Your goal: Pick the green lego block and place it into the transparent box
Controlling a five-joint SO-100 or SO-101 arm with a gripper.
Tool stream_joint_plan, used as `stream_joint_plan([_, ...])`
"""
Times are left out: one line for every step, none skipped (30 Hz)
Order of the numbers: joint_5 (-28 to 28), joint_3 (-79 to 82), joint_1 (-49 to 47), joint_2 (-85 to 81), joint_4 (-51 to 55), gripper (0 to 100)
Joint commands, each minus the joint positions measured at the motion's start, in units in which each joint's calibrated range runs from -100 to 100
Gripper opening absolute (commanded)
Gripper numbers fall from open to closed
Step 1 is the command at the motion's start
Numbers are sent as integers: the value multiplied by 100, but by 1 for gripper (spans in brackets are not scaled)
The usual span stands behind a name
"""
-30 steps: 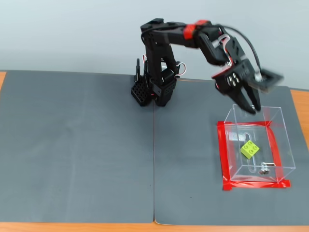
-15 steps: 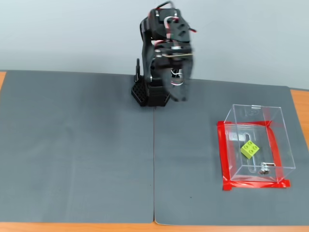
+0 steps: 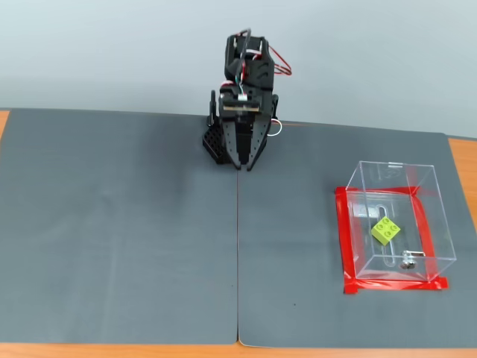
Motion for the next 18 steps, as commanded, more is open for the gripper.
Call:
stream_joint_plan([21,765,20,-604,-73,4])
stream_joint_plan([21,955,20,-748,-73,4])
stream_joint_plan([21,1154,20,-901,-73,4])
stream_joint_plan([21,1344,20,-1028,-73,4])
stream_joint_plan([27,1507,12,-1062,-82,4])
stream_joint_plan([27,1760,12,-1037,-82,4])
stream_joint_plan([27,1878,12,-1037,-82,4])
stream_joint_plan([27,2004,12,-1037,-82,4])
stream_joint_plan([27,2131,12,-1037,-82,4])
stream_joint_plan([27,2257,-10,-1037,-82,4])
stream_joint_plan([27,2384,-70,-1037,-82,4])
stream_joint_plan([27,2493,-144,-1037,-82,4])
stream_joint_plan([27,2701,-323,-1037,-82,4])
stream_joint_plan([27,2791,-420,-1037,-82,4])
stream_joint_plan([27,2927,-562,-1037,-73,4])
stream_joint_plan([27,2981,-592,-1037,-73,4])
stream_joint_plan([27,3035,-599,-1037,-73,4])
stream_joint_plan([27,3090,-592,-1037,-73,4])
